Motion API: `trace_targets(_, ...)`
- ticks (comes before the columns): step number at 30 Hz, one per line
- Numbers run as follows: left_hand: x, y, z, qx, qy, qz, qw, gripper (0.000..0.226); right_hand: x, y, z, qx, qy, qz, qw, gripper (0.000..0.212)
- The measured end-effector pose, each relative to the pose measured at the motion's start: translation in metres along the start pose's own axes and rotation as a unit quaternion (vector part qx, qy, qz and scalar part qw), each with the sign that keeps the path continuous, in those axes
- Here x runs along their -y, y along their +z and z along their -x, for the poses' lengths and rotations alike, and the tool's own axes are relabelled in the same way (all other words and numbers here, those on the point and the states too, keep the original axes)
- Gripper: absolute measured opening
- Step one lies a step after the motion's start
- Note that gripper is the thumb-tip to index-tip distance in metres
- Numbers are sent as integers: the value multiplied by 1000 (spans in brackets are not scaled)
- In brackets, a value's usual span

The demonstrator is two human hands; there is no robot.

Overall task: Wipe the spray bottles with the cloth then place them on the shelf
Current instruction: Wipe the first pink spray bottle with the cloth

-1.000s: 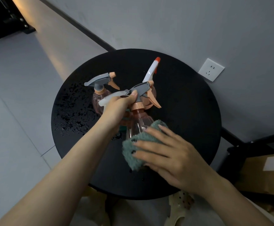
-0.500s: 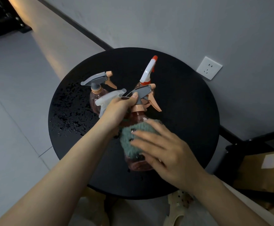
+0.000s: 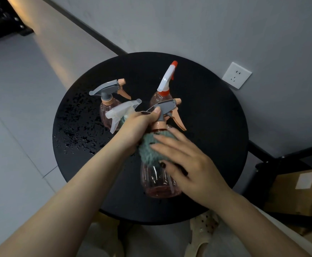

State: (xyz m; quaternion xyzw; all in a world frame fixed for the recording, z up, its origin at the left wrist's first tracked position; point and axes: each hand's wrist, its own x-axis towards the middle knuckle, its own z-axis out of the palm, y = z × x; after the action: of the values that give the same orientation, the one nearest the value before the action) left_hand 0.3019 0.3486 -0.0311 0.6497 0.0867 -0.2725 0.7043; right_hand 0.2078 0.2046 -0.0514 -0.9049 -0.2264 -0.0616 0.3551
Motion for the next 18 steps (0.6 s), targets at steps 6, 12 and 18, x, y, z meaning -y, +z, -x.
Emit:
trace_targets(6, -3, -3, 1, 5, -15, -8, 1000, 31, 1, 7, 5, -5, -1, 19, 1000, 41)
trace_targets(12, -8, -6, 4, -14, -13, -59, 998, 30, 4, 9, 19, 72, -227, 222, 946, 32)
trace_targets(18, -6, -4, 1, -2, -23, -67, 997, 30, 4, 5, 20, 76, -221, 200, 952, 29)
